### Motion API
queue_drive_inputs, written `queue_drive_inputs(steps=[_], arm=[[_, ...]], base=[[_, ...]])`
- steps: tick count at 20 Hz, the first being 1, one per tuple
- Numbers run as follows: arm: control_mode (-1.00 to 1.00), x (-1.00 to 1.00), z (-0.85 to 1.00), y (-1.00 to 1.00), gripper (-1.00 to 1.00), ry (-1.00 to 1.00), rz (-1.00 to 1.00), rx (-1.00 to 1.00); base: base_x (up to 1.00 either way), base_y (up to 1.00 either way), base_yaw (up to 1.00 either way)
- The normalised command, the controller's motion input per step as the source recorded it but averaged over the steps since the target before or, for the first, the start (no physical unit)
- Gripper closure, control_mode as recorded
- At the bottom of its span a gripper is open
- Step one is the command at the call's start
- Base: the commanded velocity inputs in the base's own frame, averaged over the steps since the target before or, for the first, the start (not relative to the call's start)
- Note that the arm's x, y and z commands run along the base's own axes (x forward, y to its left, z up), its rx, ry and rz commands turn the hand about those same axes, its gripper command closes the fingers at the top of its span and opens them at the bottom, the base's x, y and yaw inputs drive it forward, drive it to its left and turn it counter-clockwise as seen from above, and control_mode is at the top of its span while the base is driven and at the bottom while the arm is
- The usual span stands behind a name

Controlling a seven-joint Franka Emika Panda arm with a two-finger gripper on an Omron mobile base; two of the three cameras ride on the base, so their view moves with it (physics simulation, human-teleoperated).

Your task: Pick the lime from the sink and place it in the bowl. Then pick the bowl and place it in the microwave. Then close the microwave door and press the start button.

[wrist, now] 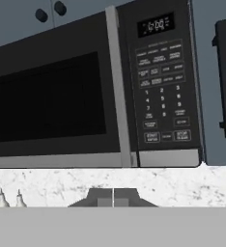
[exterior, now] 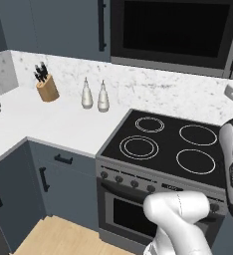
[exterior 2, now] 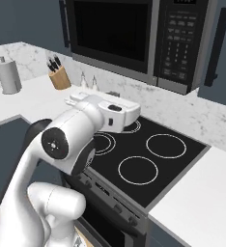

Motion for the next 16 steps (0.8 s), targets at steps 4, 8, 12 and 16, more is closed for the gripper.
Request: queue_drive_inputs(steps=[4,8,12,16], arm=[[-1.0,0.34,0.0,-0.13,1.0,0.0,-0.08,0.0],[-1.0,0.38,0.0,-0.23,1.0,0.0,-0.08,0.0],[-1.0,0.37,0.0,-0.27,1.0,0.0,-0.05,0.0],[-1.0,0.36,0.0,-0.27,1.0,0.0,-0.01,0.0]], base=[[0.0,0.0,0.0],[0.0,0.0,0.0],[0.0,0.0,0.0],[0.0,0.0,0.0]])
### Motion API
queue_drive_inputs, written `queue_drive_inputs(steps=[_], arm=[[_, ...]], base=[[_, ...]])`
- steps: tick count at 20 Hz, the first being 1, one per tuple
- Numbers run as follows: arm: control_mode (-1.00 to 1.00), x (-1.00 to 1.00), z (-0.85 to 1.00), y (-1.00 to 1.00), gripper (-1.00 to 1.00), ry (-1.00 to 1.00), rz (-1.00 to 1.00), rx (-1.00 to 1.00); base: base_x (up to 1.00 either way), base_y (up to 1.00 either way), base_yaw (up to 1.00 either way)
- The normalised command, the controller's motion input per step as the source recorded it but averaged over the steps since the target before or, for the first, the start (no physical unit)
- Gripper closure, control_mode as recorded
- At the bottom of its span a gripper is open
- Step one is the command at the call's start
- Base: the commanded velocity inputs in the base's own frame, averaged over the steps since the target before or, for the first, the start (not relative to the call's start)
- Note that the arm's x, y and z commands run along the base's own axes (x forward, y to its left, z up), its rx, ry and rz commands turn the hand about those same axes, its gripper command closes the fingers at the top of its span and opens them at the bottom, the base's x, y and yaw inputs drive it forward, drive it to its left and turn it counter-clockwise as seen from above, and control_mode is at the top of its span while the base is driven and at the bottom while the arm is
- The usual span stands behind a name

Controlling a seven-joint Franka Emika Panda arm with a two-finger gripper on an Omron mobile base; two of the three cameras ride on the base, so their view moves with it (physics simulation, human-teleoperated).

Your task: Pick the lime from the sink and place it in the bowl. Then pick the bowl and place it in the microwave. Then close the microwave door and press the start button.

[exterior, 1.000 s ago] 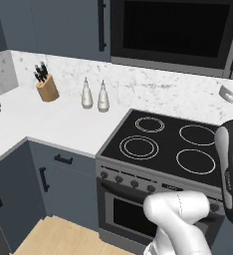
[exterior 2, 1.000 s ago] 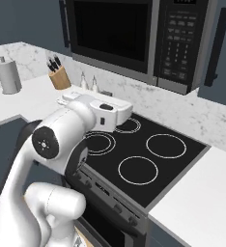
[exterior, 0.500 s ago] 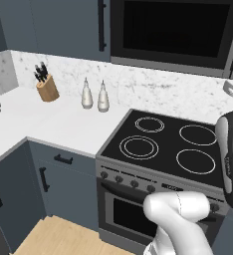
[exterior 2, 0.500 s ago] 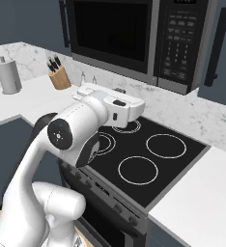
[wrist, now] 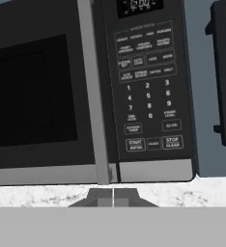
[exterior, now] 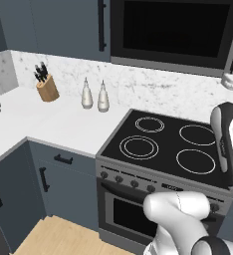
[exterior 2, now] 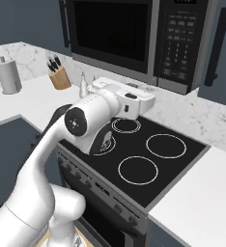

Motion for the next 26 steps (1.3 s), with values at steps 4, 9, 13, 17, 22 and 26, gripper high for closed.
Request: queue_drive_inputs(steps=[4,9,13,17,22,26], arm=[[-1.0,0.32,0.0,-0.37,1.0,0.0,0.0,0.01],[-1.0,0.35,0.0,-0.26,1.0,0.0,0.0,0.01],[-1.0,0.39,0.0,-0.08,1.0,-0.01,0.0,0.0],[-1.0,0.36,0.0,-0.08,1.0,0.0,0.0,0.01],[-1.0,0.16,0.0,-0.19,1.0,0.0,0.0,0.03],[-1.0,0.16,0.03,-0.21,1.0,0.0,0.0,0.05]], base=[[0.0,0.0,0.0],[0.0,0.0,0.0],[0.0,0.0,0.0],[0.0,0.0,0.0],[0.0,0.0,0.0],[0.0,0.0,0.0]])
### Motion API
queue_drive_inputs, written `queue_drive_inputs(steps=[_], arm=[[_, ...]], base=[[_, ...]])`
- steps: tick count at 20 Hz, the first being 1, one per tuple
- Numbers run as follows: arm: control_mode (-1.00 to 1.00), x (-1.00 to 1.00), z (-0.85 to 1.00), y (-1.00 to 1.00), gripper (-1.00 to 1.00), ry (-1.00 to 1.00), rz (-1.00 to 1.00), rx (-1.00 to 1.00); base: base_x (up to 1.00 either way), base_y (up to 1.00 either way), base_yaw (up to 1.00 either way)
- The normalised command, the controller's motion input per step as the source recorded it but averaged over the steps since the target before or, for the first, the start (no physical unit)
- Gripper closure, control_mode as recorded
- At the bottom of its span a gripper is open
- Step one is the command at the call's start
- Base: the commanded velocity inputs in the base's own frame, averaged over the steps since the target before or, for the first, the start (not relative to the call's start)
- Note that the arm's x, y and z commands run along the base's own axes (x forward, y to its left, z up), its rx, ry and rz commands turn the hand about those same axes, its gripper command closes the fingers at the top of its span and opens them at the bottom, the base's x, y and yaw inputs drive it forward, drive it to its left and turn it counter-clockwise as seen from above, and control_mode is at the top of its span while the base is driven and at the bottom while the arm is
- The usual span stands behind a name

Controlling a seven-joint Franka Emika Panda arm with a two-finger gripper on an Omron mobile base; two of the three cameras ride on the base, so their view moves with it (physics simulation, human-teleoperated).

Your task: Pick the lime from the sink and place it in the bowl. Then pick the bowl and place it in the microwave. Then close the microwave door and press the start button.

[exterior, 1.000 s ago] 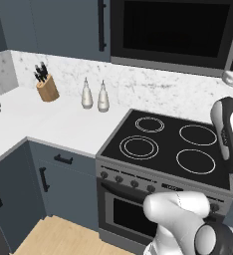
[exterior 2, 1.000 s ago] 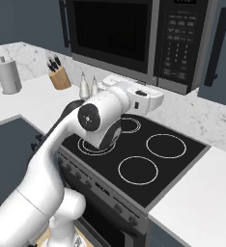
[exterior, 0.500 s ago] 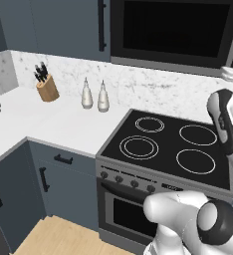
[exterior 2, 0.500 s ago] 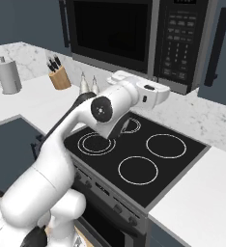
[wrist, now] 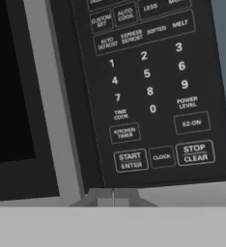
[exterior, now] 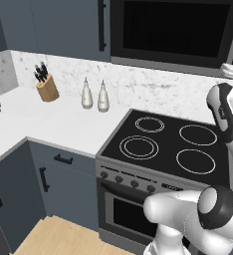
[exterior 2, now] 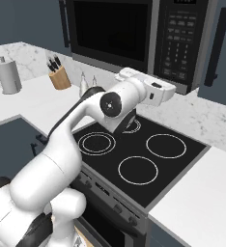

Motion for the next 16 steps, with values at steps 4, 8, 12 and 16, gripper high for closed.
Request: queue_drive_inputs(steps=[4,8,12,16], arm=[[-1.0,0.18,0.08,-0.14,1.0,0.0,0.0,0.03],[-1.0,0.2,0.04,-0.11,1.0,0.0,0.0,0.02],[-1.0,0.25,0.0,-0.11,1.0,0.0,0.0,0.02],[-1.0,0.21,0.0,-0.15,1.0,0.0,0.0,0.01]], base=[[0.0,0.0,0.0],[0.0,0.0,0.0],[0.0,0.0,0.0],[0.0,0.0,0.0]])
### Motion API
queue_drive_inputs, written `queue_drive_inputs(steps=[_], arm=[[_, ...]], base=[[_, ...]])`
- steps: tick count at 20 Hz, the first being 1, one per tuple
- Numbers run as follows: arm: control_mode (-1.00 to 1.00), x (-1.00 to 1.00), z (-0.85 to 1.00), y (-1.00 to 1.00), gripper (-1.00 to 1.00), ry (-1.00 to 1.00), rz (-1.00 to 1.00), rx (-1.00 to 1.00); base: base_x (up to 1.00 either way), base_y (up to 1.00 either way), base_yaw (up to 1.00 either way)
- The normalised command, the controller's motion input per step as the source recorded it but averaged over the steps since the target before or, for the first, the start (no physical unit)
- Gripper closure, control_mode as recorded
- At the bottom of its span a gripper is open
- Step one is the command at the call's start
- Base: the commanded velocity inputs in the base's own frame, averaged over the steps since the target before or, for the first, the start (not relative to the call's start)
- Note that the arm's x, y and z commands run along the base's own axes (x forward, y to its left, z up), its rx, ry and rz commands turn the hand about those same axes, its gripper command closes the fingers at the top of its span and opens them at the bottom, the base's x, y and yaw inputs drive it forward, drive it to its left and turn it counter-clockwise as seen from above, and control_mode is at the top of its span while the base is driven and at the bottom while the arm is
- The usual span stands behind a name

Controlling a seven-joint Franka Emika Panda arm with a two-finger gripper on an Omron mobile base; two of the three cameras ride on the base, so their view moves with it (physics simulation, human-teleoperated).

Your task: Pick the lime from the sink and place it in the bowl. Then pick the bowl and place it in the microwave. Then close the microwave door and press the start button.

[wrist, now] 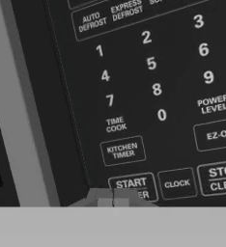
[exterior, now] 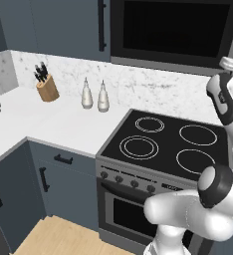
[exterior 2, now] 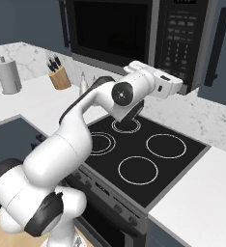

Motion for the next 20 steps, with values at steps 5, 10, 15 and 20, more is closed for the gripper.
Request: queue_drive_inputs(steps=[5,10,15,20], arm=[[-1.0,0.11,0.0,-0.23,1.0,0.0,0.0,0.01],[-1.0,0.12,-0.07,-0.15,1.0,0.0,0.01,0.0],[-1.0,0.51,-0.22,0.0,1.0,0.0,0.02,0.0],[-1.0,-0.63,-0.04,0.21,1.0,-0.19,0.02,0.0]], base=[[0.0,0.0,0.0],[0.0,0.0,0.0],[0.0,0.0,0.0],[0.0,0.0,0.0]])
